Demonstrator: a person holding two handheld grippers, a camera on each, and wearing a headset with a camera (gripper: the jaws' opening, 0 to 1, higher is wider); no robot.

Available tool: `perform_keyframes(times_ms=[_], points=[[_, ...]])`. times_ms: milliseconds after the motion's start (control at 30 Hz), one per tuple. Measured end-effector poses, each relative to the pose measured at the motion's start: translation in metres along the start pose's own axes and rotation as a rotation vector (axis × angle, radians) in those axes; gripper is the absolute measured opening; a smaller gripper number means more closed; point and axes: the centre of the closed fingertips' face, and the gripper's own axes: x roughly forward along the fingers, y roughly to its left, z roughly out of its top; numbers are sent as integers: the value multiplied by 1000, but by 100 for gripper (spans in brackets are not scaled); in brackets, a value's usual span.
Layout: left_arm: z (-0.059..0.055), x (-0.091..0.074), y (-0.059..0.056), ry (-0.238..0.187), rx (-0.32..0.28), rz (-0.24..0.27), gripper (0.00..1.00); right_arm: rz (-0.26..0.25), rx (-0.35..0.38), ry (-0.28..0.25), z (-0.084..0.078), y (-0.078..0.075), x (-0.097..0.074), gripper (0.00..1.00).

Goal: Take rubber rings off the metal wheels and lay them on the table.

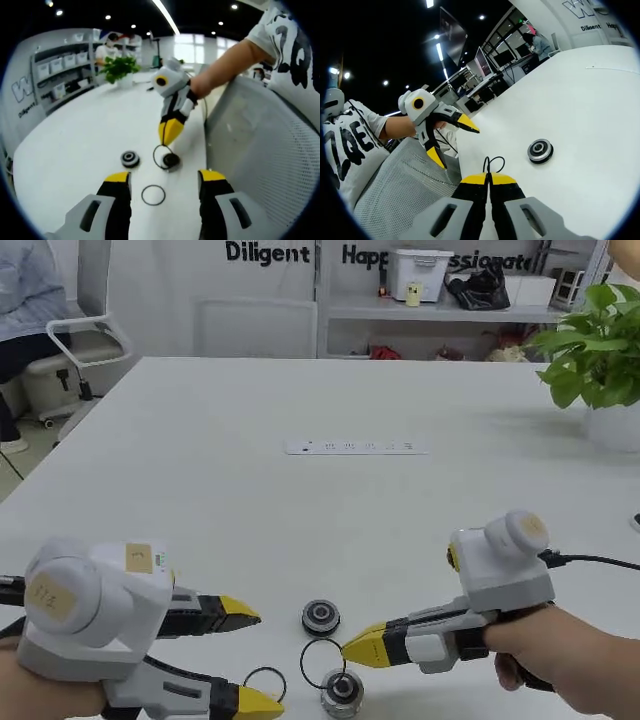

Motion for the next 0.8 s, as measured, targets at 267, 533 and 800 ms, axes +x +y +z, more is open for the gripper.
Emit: perform_keyframes(times_ms=[267, 533, 800], points=[[-8, -9, 5, -2, -18, 26, 60, 12, -11, 1, 7, 5, 12, 0], [-14, -19, 11, -4, -29, 54, 63, 6, -15, 4, 11, 3, 22, 0], [-18, -26, 14, -7, -46, 80, 65, -9, -7, 17, 8, -4, 33, 0]])
